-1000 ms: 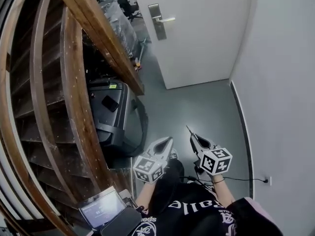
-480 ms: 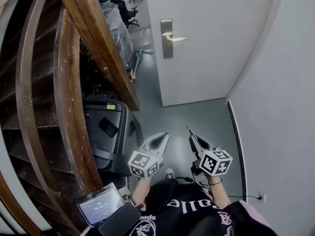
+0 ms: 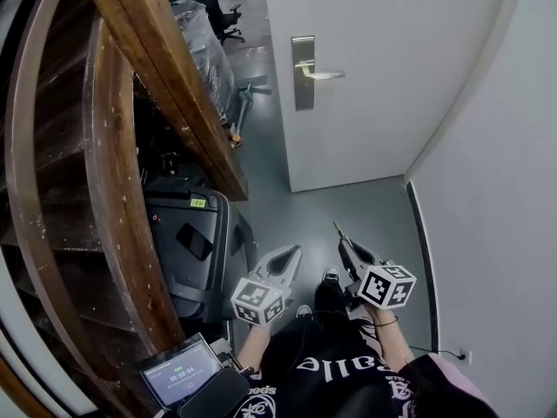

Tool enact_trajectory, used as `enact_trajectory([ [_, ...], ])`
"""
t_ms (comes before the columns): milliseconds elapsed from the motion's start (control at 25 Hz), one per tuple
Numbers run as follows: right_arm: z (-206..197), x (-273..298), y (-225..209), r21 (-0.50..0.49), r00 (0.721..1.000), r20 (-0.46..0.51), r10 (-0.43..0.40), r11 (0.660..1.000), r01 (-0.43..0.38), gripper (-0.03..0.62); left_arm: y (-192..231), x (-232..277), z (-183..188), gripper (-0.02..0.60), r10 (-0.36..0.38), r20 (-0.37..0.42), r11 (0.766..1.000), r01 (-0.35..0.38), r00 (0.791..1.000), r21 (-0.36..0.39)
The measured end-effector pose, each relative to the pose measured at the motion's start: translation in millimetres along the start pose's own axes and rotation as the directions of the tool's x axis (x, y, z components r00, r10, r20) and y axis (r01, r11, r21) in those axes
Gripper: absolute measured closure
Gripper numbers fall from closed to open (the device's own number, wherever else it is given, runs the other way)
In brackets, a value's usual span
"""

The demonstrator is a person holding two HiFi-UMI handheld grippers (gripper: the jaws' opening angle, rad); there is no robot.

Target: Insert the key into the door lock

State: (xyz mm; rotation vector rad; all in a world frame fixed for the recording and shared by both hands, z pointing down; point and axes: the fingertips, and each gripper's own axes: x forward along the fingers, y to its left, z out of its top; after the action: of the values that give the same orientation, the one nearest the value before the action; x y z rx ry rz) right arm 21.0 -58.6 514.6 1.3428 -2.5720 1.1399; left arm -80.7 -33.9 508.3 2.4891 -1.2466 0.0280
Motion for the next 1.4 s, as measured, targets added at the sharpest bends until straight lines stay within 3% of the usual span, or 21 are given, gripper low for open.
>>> enact_trajectory([
  [280, 52, 75, -36, 0.087, 0.999, 0.029, 0.039, 0.995, -0.041, 0.558, 51, 38, 20, 0.577, 0.058, 0.009, 0.998, -0.058, 0.998, 0.01],
  [600, 134, 163, -76, 0.163, 0.991, 0.049, 0.122, 0.978, -0.128, 0.559, 100, 125, 69, 0.577, 0.093, 0.054, 0.994, -0.095, 0.994, 0.044],
  [880, 190, 241, -100, 0.214, 0.981, 0.046, 0.187, 0.958, -0.193, 0.559, 128, 181, 87, 0.577, 0.126, 0.056, 0.991, -0.128, 0.991, 0.047],
  [1200, 235, 309, -109, 0.372, 0.967, 0.102, 0.233, 0.893, -0.254, 0.559, 160, 209, 93, 0.577, 0.163, 0.022, 0.986, -0.164, 0.986, 0.035],
  [1400, 247, 335, -108, 0.429, 0.965, 0.129, 0.227, 0.865, -0.261, 0.557, 176, 223, 103, 0.577, 0.137, 0.007, 0.99, -0.137, 0.991, 0.044],
])
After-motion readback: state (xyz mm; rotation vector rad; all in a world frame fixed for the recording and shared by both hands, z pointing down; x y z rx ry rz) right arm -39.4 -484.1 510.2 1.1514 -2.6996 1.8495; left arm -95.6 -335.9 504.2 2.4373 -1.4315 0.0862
